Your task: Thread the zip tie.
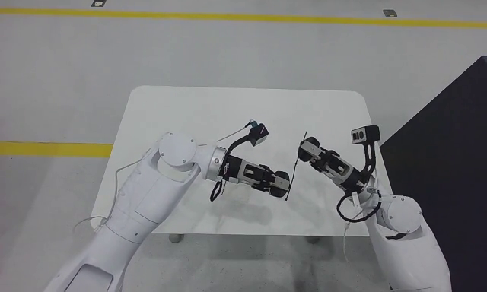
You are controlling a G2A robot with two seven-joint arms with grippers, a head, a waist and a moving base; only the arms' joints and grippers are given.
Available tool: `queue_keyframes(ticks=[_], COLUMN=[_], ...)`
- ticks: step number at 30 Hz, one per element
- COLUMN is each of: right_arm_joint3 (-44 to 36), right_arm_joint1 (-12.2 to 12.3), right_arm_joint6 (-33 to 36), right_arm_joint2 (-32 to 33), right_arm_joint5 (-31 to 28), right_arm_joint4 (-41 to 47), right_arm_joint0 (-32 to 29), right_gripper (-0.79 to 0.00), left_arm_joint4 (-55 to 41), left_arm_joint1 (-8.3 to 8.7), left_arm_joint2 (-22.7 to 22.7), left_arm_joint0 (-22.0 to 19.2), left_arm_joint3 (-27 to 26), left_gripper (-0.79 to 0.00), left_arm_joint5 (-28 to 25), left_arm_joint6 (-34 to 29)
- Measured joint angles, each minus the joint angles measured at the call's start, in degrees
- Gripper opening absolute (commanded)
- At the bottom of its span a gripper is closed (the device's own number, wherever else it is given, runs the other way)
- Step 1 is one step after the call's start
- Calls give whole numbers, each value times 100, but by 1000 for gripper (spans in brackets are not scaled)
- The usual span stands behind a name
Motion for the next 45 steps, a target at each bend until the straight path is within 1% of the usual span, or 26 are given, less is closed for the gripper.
queue_keyframes(ticks=[11,18,27,38,45], right_arm_joint3=[199,357,461,559,559], right_arm_joint1=[34,57,79,106,106], right_arm_joint6=[202,366,401,383,383], right_arm_joint2=[4,-60,-93,-80,-81], right_arm_joint5=[395,734,851,922,925], right_arm_joint4=[496,689,787,906,907], right_arm_joint0=[176,299,345,423,423], right_gripper=[-785,-785,-785,-785,-785], left_arm_joint4=[-104,-86,-88,65,106], left_arm_joint1=[-9,-19,-24,55,35], left_arm_joint2=[39,65,62,-67,34], left_arm_joint0=[-57,-96,-96,101,14], left_arm_joint3=[94,153,147,-74,-58], left_gripper=[-785,-785,-785,-785,-785], left_arm_joint5=[-225,-345,-449,-411,-274], left_arm_joint6=[-233,-216,-131,-99,-111])
